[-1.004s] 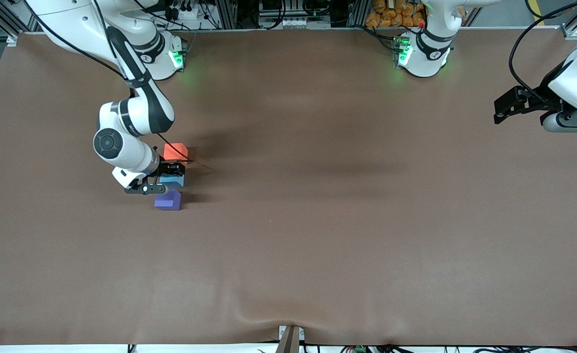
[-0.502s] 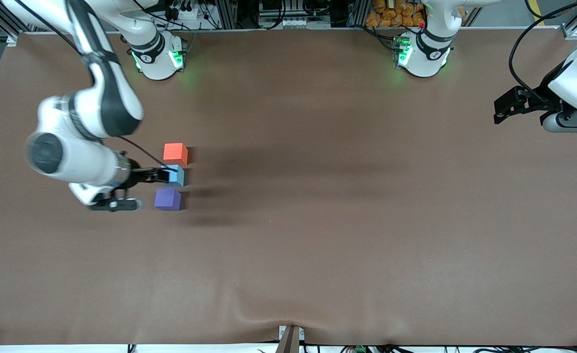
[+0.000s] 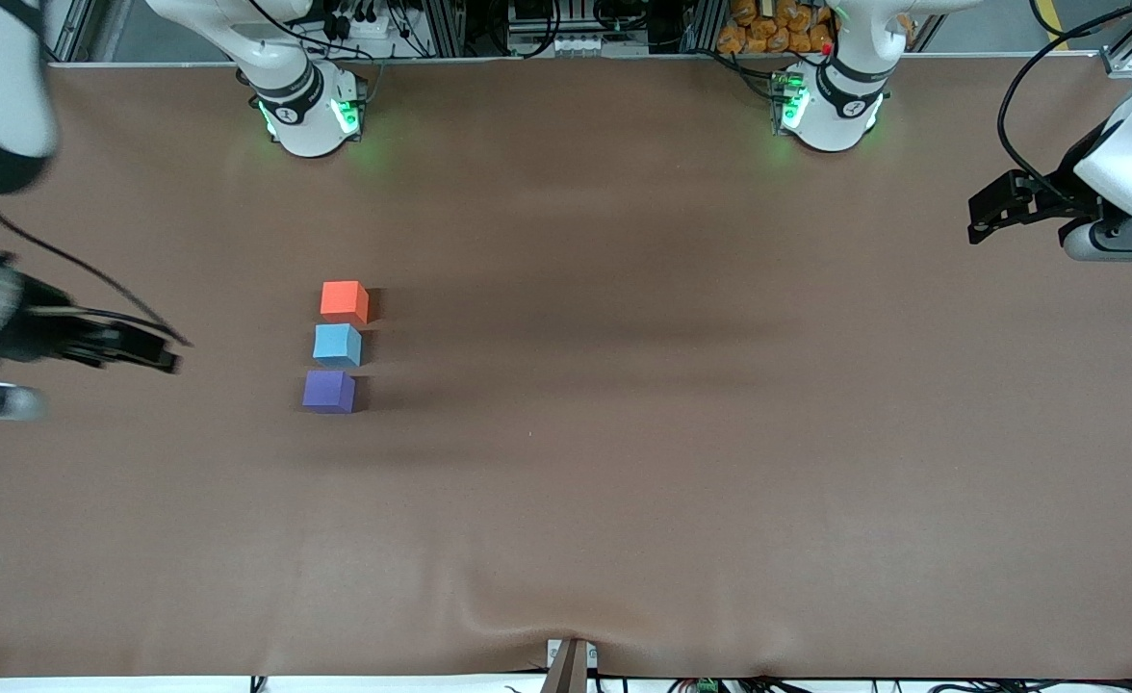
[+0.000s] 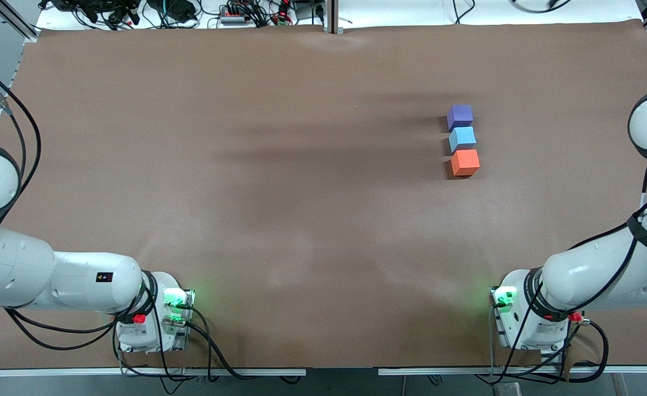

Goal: Place blue block between orange and purple blocks
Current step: 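Open the right gripper and withdraw it from the cubes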

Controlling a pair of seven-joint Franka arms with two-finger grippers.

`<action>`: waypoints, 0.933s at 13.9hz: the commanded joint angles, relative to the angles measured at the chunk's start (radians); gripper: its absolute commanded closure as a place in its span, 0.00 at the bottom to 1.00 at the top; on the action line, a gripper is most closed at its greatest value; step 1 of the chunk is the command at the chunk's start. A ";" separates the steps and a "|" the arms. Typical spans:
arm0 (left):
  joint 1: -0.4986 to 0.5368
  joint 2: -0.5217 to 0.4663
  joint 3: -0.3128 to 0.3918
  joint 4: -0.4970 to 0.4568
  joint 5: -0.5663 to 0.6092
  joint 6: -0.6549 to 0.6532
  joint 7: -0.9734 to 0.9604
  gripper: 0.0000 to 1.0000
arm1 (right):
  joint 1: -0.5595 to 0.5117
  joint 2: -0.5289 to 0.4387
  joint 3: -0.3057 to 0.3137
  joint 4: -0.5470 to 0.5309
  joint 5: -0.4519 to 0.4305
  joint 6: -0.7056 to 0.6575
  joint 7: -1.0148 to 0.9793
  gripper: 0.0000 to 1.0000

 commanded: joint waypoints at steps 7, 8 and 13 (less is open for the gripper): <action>0.013 -0.002 -0.004 0.001 0.005 0.003 0.004 0.00 | -0.019 -0.262 0.026 -0.087 -0.067 -0.198 -0.017 0.00; 0.013 -0.002 -0.004 0.001 0.005 0.004 0.008 0.00 | -0.004 -0.294 0.028 -0.132 -0.091 -0.203 -0.031 0.00; 0.020 0.007 -0.004 0.006 0.002 0.008 0.062 0.00 | 0.001 -0.459 0.026 -0.363 -0.104 -0.099 -0.154 0.00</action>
